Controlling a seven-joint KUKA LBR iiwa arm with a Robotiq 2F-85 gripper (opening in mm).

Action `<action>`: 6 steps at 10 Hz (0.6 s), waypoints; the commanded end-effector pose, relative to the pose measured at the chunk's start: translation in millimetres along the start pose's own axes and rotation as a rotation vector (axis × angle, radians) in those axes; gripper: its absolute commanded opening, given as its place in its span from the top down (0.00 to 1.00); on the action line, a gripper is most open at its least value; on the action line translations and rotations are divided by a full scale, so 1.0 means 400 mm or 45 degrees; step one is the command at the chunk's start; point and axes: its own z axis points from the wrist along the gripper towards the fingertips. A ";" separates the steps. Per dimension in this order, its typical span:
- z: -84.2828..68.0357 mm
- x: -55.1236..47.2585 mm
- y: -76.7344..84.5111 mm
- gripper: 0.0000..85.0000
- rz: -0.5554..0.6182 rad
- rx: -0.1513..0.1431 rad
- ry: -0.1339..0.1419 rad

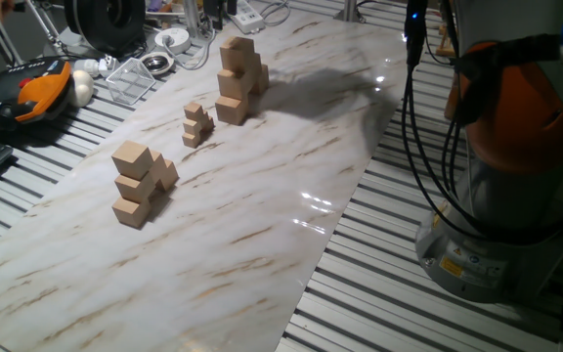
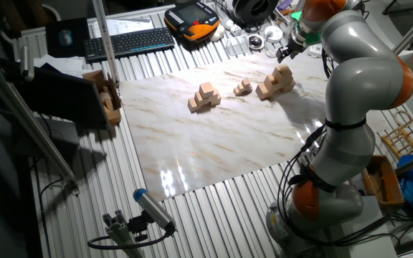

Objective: Stack the blocks into a pyramid shape

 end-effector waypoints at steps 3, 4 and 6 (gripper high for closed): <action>-0.007 -0.001 0.005 1.00 0.000 -0.002 0.005; -0.010 -0.001 0.007 1.00 0.002 0.002 0.005; -0.020 -0.004 0.012 1.00 0.008 0.013 0.014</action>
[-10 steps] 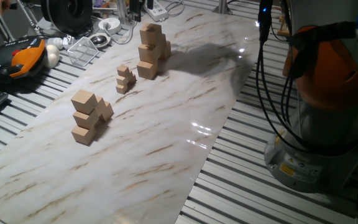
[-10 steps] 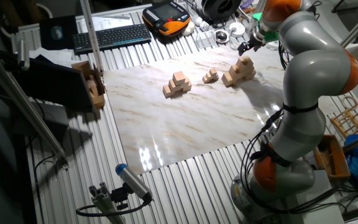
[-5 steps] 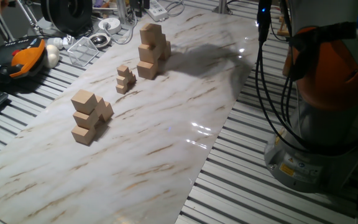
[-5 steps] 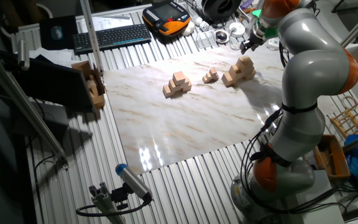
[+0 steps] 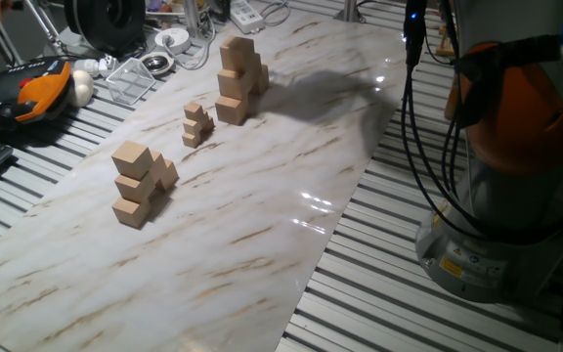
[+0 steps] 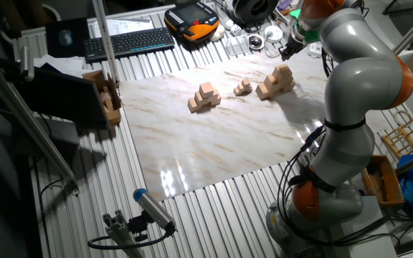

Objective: Stack the blocks into a pyramid shape

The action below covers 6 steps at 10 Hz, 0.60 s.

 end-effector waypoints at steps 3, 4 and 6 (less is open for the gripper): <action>-0.006 -0.001 0.001 1.00 0.012 0.006 0.003; -0.004 0.000 0.000 1.00 0.012 0.002 0.003; 0.002 0.009 0.033 1.00 0.052 0.030 -0.003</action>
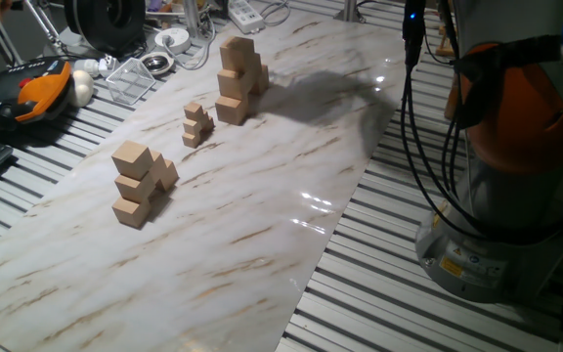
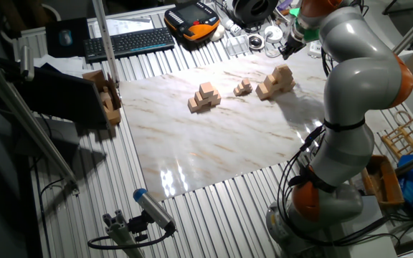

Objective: Stack the blocks into a pyramid shape

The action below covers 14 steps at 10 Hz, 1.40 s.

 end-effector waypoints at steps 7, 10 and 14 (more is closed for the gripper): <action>0.019 0.015 0.036 1.00 0.063 -0.013 -0.007; 0.016 0.016 0.046 1.00 0.077 0.014 -0.012; 0.027 0.021 0.096 1.00 0.132 0.042 -0.030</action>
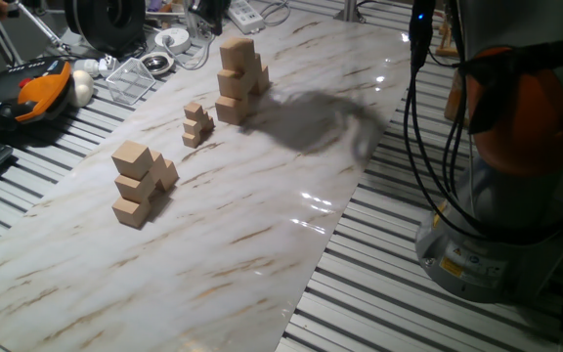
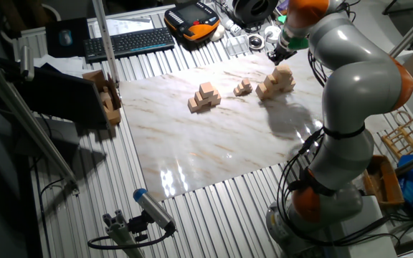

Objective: Stack the blocks into a pyramid shape

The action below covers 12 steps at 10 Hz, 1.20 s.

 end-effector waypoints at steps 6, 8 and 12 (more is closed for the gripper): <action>0.056 0.006 0.057 1.00 0.037 0.008 -0.058; 0.067 0.005 0.061 1.00 0.038 0.016 -0.071; 0.130 0.011 0.082 1.00 0.056 -0.009 -0.113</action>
